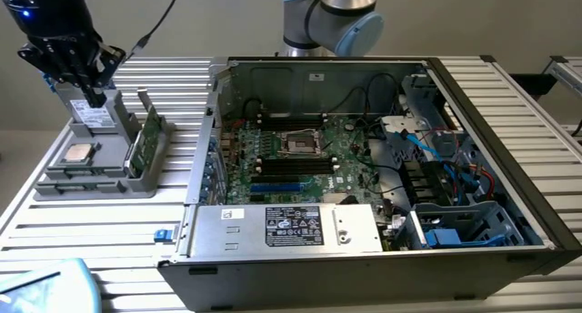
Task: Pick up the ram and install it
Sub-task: 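Reach for the ram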
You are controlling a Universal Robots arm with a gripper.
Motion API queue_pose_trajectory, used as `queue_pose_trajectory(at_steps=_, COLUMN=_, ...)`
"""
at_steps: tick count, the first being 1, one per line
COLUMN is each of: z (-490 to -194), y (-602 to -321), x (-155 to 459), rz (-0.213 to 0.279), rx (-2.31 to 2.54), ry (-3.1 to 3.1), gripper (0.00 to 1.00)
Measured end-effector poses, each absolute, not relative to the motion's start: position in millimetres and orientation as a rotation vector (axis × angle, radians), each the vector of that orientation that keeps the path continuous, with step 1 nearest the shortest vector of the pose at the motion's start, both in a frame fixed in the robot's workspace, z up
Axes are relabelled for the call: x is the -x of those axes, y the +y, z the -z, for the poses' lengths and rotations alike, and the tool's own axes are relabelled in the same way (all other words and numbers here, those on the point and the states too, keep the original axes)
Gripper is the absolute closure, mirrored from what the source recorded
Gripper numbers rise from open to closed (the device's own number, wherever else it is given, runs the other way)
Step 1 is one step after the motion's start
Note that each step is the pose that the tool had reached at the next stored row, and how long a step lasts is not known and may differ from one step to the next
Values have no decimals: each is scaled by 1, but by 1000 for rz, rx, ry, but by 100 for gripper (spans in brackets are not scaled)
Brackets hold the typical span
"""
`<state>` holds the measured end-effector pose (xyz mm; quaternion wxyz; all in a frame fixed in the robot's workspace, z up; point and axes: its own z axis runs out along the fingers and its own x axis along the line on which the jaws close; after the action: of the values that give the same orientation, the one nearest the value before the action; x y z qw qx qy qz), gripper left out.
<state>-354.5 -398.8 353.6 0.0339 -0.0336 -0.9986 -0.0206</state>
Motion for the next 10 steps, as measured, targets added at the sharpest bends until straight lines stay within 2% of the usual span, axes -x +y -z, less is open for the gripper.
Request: queue_pose_trajectory(at_steps=10, z=-344, y=-400, x=377, rz=60, rx=91, ry=-3061, gripper=87)
